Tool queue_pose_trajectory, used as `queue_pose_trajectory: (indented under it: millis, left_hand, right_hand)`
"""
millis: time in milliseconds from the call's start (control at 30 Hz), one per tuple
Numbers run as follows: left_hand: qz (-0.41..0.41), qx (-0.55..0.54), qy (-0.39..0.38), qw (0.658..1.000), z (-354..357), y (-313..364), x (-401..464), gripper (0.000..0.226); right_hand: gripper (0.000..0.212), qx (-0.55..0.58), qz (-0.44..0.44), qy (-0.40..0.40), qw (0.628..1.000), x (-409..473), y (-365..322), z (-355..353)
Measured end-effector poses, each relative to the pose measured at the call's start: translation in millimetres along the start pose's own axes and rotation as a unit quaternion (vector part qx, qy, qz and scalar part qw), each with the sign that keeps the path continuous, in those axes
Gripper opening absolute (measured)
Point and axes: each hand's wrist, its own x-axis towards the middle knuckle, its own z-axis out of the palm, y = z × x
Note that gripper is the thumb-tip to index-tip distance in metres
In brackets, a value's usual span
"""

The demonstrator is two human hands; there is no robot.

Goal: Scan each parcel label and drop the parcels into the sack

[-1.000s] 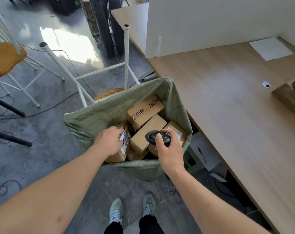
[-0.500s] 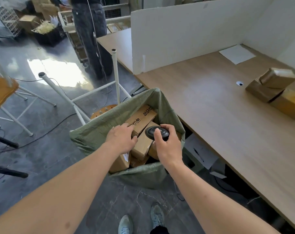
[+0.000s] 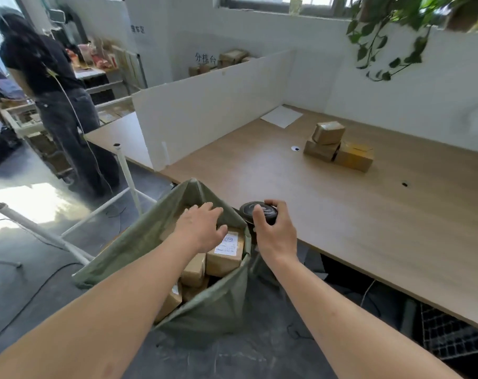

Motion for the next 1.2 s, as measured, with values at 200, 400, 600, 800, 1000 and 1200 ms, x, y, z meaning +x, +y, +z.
queue_pose_trajectory:
  millis: [200, 400, 600, 800, 1000, 1200]
  left_hand:
    - [0.063, 0.013, 0.031, 0.997, -28.0, 92.3, 18.8, 0.062]
    - [0.106, 0.005, 0.034, 0.994, -45.5, 197.3, 51.7, 0.064]
    - [0.122, -0.003, 0.05, 0.991, -54.4, 284.0, 90.8, 0.064]
    - [0.146, 0.005, 0.037, 0.989, -57.4, 344.1, 145.8, 0.062]
    - [0.195, 0.025, 0.027, 0.98, -62.4, 386.6, 239.6, 0.062]
    - [0.256, 0.016, 0.034, 0.966, -75.2, 424.0, 379.5, 0.056]
  right_hand:
    - [0.031, 0.008, 0.002, 0.058, 0.998, 21.3, 8.9, -73.3]
    - [0.034, 0.018, 0.005, 0.092, 0.996, 55.2, 26.7, -169.0]
    - [0.05, 0.027, 0.009, 0.119, 0.993, 89.1, 45.4, -251.0]
    - [0.051, 0.026, 0.013, 0.144, 0.989, 136.1, 61.8, -300.0]
    - [0.05, 0.037, 0.026, 0.193, 0.98, 222.3, 73.7, -322.9]
    - [0.041, 0.037, 0.053, 0.246, 0.967, 338.3, 81.5, -332.1]
